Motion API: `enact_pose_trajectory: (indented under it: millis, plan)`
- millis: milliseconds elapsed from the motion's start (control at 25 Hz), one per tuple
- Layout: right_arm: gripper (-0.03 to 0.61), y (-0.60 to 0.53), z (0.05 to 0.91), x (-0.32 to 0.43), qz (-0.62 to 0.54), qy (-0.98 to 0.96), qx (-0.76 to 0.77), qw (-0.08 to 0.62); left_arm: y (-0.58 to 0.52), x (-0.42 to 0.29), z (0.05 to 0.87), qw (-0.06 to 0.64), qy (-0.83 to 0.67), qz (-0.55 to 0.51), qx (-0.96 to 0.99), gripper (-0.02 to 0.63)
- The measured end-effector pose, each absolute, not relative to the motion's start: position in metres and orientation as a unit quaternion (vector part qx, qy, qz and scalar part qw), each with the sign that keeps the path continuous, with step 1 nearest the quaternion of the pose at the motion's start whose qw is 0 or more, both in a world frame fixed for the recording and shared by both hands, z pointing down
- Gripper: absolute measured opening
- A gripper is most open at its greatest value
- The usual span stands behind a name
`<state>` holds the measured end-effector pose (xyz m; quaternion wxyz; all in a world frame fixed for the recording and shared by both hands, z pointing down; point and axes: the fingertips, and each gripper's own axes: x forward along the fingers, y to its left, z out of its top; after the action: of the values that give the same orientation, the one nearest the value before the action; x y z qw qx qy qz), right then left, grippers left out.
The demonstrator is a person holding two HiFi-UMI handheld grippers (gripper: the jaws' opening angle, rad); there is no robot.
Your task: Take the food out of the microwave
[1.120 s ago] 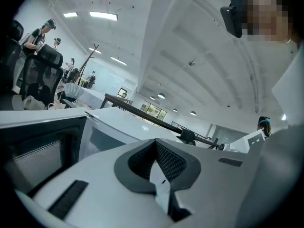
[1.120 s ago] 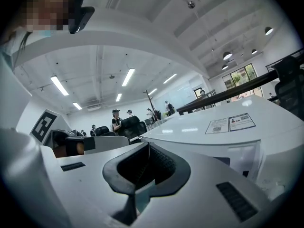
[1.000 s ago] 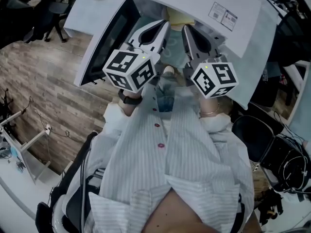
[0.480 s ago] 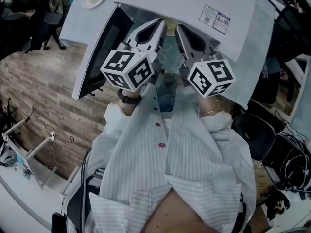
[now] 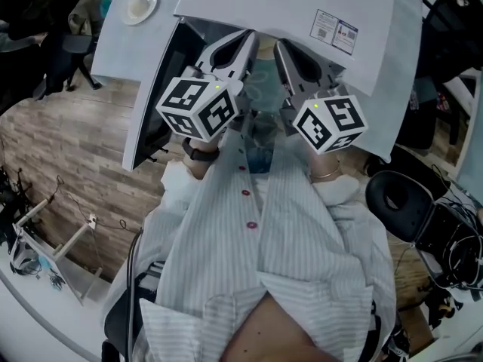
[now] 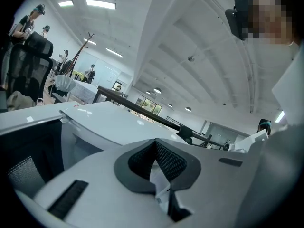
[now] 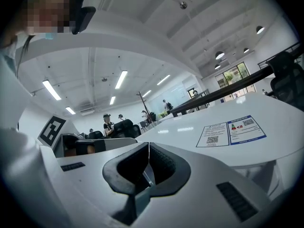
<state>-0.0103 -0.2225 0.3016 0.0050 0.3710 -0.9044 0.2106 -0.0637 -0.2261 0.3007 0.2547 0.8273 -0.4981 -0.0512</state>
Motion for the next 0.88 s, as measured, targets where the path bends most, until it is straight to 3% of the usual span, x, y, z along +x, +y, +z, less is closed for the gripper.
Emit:
enact_pose_trajectory:
  millis: [880]
  plan:
    - [0.034,-0.221,0.393,-0.010,0.289,-0.853,0.430,0.057,-0.224,-0.091,0.399,0.342,-0.482,0.012,0.807,0.009]
